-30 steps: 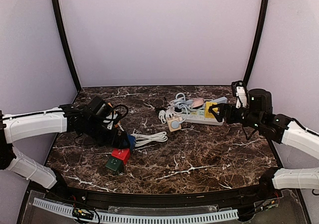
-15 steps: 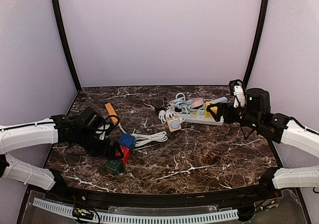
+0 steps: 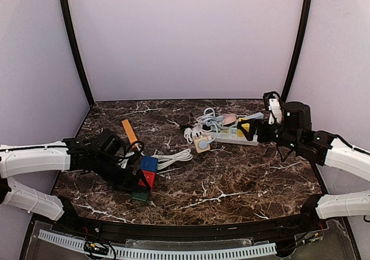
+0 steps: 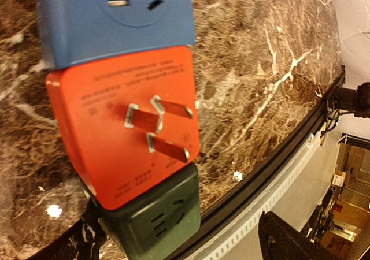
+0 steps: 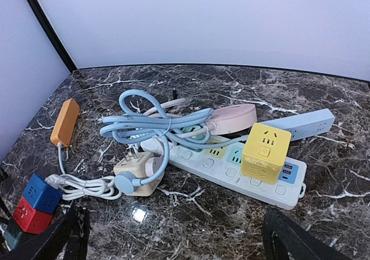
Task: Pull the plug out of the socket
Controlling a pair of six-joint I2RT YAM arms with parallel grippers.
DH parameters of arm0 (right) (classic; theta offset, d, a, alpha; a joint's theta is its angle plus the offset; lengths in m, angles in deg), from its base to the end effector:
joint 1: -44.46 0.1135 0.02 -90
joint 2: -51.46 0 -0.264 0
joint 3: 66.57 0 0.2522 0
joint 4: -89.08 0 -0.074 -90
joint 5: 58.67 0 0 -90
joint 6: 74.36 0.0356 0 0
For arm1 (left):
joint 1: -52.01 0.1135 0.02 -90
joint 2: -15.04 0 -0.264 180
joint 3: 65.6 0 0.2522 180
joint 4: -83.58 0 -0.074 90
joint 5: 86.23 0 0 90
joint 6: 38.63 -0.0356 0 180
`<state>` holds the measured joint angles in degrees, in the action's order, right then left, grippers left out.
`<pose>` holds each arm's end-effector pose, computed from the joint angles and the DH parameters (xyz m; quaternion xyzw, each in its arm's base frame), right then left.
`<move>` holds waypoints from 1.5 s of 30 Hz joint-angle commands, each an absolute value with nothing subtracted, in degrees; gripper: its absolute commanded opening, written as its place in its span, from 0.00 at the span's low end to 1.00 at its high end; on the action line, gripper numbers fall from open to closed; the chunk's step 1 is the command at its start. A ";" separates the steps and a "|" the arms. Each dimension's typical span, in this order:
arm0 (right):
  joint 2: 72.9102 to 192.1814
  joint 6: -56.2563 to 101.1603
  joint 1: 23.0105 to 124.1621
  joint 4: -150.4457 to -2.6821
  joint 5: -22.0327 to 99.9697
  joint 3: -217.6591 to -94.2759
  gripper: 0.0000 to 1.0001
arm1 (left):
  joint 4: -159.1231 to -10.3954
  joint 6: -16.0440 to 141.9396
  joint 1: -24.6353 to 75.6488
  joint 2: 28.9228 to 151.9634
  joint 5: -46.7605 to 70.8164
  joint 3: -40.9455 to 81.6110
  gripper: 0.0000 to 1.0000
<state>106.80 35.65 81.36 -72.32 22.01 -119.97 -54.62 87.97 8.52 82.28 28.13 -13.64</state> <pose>0.1827 0.1299 0.2838 -0.0745 0.8170 0.2118 0.5310 0.1488 -0.1614 0.2011 0.1160 0.9321 -0.3331 0.0818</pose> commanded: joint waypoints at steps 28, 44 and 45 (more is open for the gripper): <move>109.39 36.42 88.83 -68.84 19.59 -124.01 0.99 | -57.67 79.61 12.38 84.01 34.20 -1.72 0.96; 133.99 43.51 115.15 -67.78 15.62 -137.14 0.98 | -59.57 58.96 23.83 90.81 34.30 11.42 0.98; 136.84 43.50 116.15 -67.43 15.54 -138.78 0.98 | -60.51 58.46 24.12 90.63 34.28 11.24 0.98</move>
